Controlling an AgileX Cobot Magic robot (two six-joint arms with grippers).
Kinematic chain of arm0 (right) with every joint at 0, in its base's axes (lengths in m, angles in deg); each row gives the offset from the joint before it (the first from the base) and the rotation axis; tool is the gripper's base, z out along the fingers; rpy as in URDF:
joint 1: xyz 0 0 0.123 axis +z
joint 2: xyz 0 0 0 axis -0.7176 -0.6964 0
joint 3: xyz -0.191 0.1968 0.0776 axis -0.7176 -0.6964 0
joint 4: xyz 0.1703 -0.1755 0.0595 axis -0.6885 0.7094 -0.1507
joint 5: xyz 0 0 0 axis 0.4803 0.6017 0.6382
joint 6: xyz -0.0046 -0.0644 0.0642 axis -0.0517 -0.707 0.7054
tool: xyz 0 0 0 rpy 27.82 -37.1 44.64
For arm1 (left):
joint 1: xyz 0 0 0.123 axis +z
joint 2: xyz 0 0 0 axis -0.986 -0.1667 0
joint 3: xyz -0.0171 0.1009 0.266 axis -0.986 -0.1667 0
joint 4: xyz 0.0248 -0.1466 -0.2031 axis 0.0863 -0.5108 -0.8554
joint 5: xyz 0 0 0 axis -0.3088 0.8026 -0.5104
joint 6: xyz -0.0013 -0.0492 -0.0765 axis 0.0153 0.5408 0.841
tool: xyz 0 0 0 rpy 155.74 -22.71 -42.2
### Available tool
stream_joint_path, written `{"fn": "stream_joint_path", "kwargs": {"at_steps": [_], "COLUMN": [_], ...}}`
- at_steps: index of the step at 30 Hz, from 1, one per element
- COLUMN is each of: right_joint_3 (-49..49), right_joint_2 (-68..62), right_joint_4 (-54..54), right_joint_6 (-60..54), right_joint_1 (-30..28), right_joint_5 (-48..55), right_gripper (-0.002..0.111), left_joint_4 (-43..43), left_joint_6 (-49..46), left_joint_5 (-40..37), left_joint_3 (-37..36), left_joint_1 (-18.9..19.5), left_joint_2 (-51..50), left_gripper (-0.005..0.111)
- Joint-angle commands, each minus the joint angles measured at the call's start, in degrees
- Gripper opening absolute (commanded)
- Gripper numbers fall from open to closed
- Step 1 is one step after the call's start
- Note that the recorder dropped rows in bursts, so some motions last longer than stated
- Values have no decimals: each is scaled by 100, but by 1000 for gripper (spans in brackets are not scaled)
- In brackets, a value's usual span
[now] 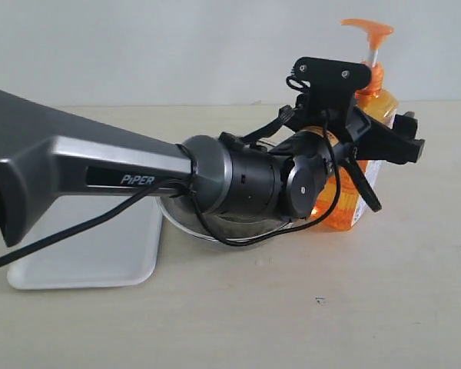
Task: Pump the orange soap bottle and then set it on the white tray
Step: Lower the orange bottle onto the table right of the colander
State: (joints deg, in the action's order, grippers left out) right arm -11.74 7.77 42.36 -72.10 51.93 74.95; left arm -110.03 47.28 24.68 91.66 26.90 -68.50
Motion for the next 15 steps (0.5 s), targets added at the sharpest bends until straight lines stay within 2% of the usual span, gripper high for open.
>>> {"fn": "stream_joint_path", "kwargs": {"at_steps": [1, 6, 15], "right_joint_3": [6, 6, 6], "right_joint_2": [23, 23, 23], "right_joint_4": [-4, -4, -4], "right_joint_6": [-36, -36, -36], "right_joint_1": [-27, -27, -27], "right_joint_5": [-72, -72, -72], "right_gripper": [0, 0, 0], "left_joint_4": [97, 97, -225], "left_joint_6": [-119, -708, -842], "left_joint_5": [-432, -991, -1277], "left_joint_3": [27, 27, -205], "left_joint_1": [-55, -41, -4], "left_joint_2": [339, 601, 1031], "left_gripper": [91, 91, 91]}}
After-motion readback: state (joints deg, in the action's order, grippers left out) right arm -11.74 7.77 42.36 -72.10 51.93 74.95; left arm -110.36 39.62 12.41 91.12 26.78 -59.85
